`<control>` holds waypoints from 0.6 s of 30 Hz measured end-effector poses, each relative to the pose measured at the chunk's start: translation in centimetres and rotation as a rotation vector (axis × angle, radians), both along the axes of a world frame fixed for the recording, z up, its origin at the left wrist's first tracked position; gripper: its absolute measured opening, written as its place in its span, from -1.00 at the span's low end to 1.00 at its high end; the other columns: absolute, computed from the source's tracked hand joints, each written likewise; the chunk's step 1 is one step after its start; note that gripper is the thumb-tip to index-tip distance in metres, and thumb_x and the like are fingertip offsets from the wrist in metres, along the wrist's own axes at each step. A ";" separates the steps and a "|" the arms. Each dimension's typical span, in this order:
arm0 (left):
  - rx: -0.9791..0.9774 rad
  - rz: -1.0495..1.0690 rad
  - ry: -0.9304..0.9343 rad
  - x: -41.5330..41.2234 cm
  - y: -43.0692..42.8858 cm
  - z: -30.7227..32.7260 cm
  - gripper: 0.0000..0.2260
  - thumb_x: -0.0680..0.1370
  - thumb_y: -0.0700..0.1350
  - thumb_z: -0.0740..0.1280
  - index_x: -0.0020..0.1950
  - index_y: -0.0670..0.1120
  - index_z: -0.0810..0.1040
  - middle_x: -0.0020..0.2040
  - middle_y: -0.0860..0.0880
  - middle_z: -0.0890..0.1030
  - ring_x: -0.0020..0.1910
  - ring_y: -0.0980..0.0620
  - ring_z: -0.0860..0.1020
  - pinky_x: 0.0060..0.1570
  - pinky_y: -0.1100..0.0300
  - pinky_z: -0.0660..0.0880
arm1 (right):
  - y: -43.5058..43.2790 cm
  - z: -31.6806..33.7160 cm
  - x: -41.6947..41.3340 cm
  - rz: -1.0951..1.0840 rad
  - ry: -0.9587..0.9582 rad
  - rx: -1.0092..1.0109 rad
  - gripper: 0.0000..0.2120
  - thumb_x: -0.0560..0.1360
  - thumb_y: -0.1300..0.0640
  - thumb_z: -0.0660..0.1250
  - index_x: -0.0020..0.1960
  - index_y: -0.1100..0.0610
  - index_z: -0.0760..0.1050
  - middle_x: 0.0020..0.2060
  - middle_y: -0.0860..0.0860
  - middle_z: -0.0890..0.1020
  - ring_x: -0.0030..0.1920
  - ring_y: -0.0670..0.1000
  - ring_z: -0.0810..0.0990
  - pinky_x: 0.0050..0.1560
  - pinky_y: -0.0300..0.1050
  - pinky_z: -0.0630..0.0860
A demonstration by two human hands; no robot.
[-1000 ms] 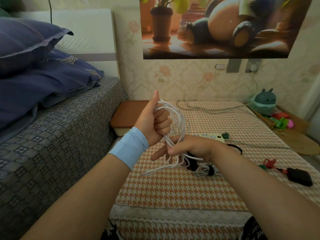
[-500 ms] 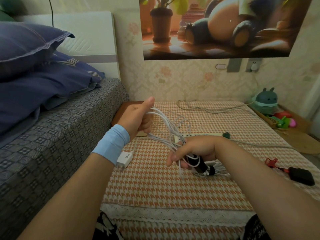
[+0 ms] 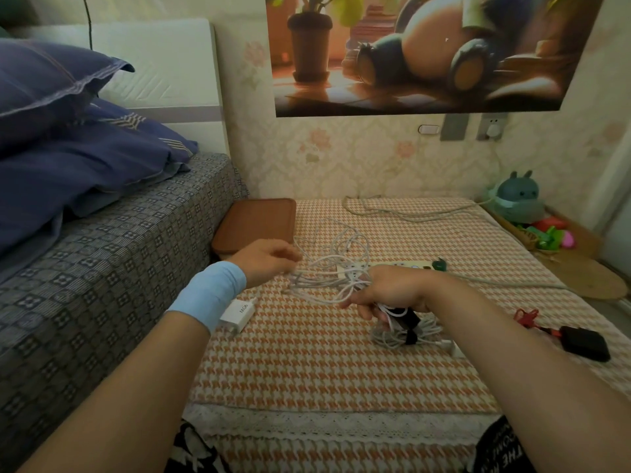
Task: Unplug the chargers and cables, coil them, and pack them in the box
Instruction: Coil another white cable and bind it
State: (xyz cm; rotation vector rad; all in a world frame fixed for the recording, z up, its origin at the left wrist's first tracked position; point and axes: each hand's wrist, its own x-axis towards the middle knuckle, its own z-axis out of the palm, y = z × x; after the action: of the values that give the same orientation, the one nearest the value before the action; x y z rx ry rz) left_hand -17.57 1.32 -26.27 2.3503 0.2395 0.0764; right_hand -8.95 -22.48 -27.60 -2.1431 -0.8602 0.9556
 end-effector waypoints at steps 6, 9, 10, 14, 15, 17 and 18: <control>0.237 -0.283 0.003 -0.5 -5.8 1.4 -0.05 0.32 0.26 0.49 0.58 0.11 0.08 0.52 0.12 0.28 0.46 0.12 0.28 0.45 0.06 0.26 | 0.9 0.3 -0.4 0.034 -0.167 -0.049 -0.66 0.62 0.07 0.31 -0.28 0.19 0.52 -0.48 0.01 0.50 -0.47 0.05 0.47 -0.18 0.03 0.48; 0.236 -0.292 0.136 0.0 -5.9 -0.2 -0.04 0.35 0.11 0.56 0.58 0.09 0.06 0.45 0.03 0.40 0.37 0.01 0.43 0.34 0.05 0.40 | 0.9 0.6 -0.5 0.077 -0.204 -0.028 -0.62 0.60 -0.04 0.32 -0.27 0.20 0.47 -0.47 0.04 0.49 -0.41 0.08 0.47 -0.16 0.06 0.49; 0.174 -0.287 0.144 0.1 -5.6 -0.5 -0.16 0.37 0.05 0.55 0.54 0.06 0.18 0.35 0.01 0.51 0.26 0.01 0.52 0.26 0.05 0.48 | 0.8 0.6 -0.5 0.080 -0.209 -0.018 -0.62 0.60 -0.05 0.33 -0.26 0.20 0.48 -0.47 0.04 0.50 -0.41 0.08 0.47 -0.16 0.06 0.49; 0.226 -0.335 0.155 0.8 -5.3 -0.6 -0.79 0.47 -0.02 0.45 0.06 0.02 0.55 -0.06 -0.01 0.64 -0.12 0.00 0.63 -0.11 0.15 0.57 | 0.2 0.9 -0.5 0.048 -0.210 0.103 -0.75 0.60 0.05 0.38 -0.16 0.20 0.54 -0.48 0.02 0.48 -0.48 0.02 0.43 -0.32 -0.07 0.44; 0.228 -0.333 0.172 0.9 -5.6 -0.6 -0.90 0.50 -0.02 0.41 -0.02 0.04 0.56 -0.13 0.00 0.63 -0.23 0.04 0.62 -0.22 0.21 0.54 | 0.0 1.0 -0.3 0.034 -0.230 0.117 -0.73 0.59 0.03 0.40 -0.12 0.24 0.56 -0.48 0.03 0.48 -0.48 0.02 0.43 -0.33 -0.06 0.43; 0.258 -0.323 0.187 0.9 -6.3 -0.4 -0.90 0.57 0.03 0.33 -0.04 0.04 0.60 -0.27 0.05 0.57 -0.38 0.10 0.54 -0.34 0.27 0.47 | -0.4 1.2 0.4 0.013 -0.270 0.122 -0.70 0.57 0.01 0.43 -0.04 0.28 0.60 -0.47 0.04 0.50 -0.46 0.02 0.44 -0.33 -0.05 0.42; 0.276 -0.316 0.195 1.0 -6.5 -0.3 -0.84 0.59 0.05 0.30 -0.05 0.02 0.63 -0.32 0.07 0.55 -0.40 0.11 0.51 -0.34 0.28 0.44 | -0.6 1.3 0.7 0.013 -0.269 0.124 -0.73 0.57 0.02 0.44 -0.01 0.27 0.62 -0.45 0.04 0.51 -0.45 0.01 0.45 -0.33 -0.06 0.42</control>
State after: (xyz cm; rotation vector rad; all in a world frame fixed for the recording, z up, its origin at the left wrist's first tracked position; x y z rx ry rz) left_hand -16.61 -5.22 -26.57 2.6425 -0.0551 -0.2905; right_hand -8.25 -23.09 -26.33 -2.1901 -1.0352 0.6097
